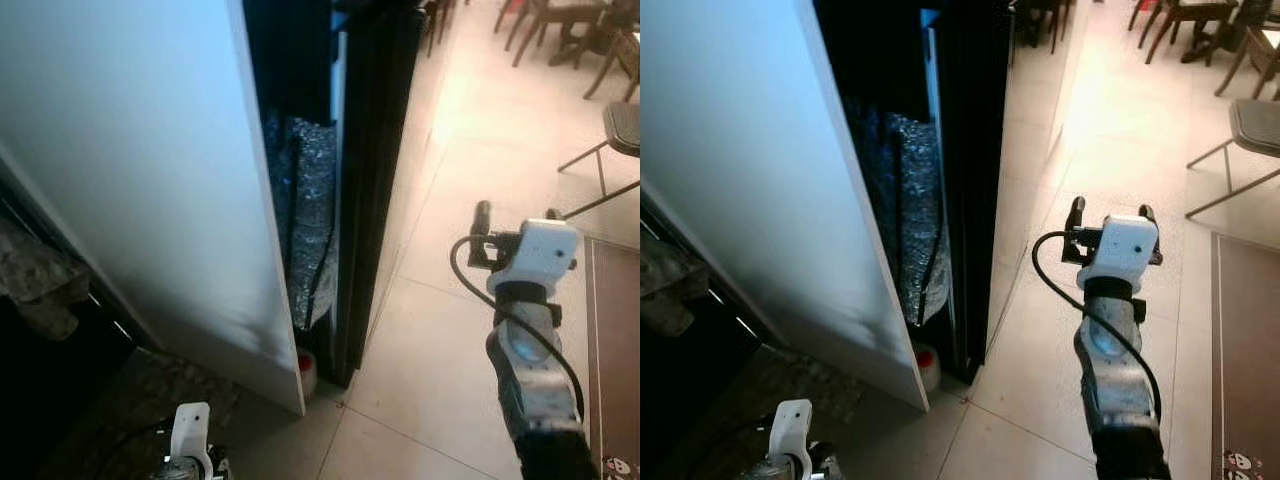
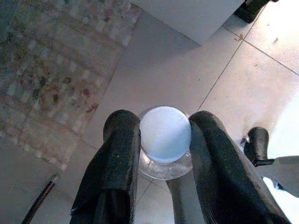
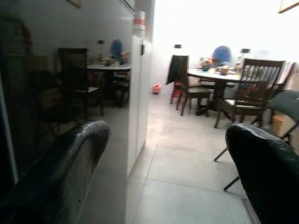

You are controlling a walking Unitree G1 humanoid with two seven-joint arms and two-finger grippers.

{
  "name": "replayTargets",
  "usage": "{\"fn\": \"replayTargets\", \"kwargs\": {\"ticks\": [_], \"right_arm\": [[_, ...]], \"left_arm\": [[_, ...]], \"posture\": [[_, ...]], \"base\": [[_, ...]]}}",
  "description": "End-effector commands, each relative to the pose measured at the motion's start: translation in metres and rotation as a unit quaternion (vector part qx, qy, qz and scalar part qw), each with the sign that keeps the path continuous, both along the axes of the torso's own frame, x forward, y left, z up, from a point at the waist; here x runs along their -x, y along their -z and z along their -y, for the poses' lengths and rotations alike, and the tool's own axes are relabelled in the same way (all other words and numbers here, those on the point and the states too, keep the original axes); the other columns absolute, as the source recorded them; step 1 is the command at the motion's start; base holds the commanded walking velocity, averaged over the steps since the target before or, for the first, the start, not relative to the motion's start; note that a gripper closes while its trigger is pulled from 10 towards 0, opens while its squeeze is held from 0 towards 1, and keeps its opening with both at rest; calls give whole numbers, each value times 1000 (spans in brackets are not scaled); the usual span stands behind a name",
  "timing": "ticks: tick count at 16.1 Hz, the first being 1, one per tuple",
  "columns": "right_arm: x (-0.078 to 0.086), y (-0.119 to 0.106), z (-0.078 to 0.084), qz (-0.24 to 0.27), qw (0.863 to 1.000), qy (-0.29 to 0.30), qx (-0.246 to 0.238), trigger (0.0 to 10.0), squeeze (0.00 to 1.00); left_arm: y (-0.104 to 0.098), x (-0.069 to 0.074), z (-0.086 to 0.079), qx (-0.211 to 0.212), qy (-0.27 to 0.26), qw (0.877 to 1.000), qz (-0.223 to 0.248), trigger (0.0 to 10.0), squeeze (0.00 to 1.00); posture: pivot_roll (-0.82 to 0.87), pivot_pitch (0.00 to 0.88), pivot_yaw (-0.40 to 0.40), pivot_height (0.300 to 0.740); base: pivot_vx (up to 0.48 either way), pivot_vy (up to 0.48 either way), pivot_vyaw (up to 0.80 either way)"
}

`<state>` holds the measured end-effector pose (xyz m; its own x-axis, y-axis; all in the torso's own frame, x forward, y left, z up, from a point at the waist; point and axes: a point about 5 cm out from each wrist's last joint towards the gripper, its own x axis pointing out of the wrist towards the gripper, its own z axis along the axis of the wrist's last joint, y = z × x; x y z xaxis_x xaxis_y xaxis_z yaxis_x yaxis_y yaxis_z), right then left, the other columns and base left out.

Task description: Restocking fridge

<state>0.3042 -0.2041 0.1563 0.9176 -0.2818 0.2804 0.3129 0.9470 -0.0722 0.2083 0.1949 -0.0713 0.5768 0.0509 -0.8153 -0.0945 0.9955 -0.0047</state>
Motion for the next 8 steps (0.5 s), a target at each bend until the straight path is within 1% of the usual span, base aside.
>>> {"fn": "replayTargets", "kwargs": {"ticks": [1, 2, 3, 4, 6, 7, 8], "right_arm": [[10, -10, -11, 26, 999, -1, 21, 10000, 0], [11, -10, -16, 24, 999, -16, 25, 10000, 0], [13, -7, -20, 18, 999, -42, 7, 10000, 0], [15, -6, -19, 14, 999, -35, 23, 10000, 0], [25, 3, -28, -6, 999, -45, 14, 10000, 0], [33, 5, -36, -8, 997, -74, 33, 10000, 0], [41, 6, -40, -12, 995, -89, 40, 10000, 0]], "left_arm": [[0, 1, -4, -4, -7, 1000, -2, 10000, 0], [1, 3, -5, -3, -10, 1000, -1, 10000, 0], [2, 6, -5, 0, -10, 1000, 0, 10000, 0], [3, 8, -5, -1, -1, 1000, 1, 10000, 0], [8, 18, -7, -4, -7, 1000, -4, 10000, 0], [12, 28, -8, -3, -26, 1000, -11, 10000, 0], [16, 37, -10, -1, -38, 999, -18, 10000, 0]], "posture": [[-190, 55, 62, 740], [-180, 66, 65, 740], [-170, 86, 70, 740], [-161, 90, 70, 740], [-154, 98, 65, 740], [-155, 88, 62, 740], [-162, 90, 65, 740]], "base": [[0, 0, 0], [0, 0, 0], [0, 0, 0], [0, 0, 0], [0, 0, 0], [0, 0, 0], [0, 0, 0]]}}
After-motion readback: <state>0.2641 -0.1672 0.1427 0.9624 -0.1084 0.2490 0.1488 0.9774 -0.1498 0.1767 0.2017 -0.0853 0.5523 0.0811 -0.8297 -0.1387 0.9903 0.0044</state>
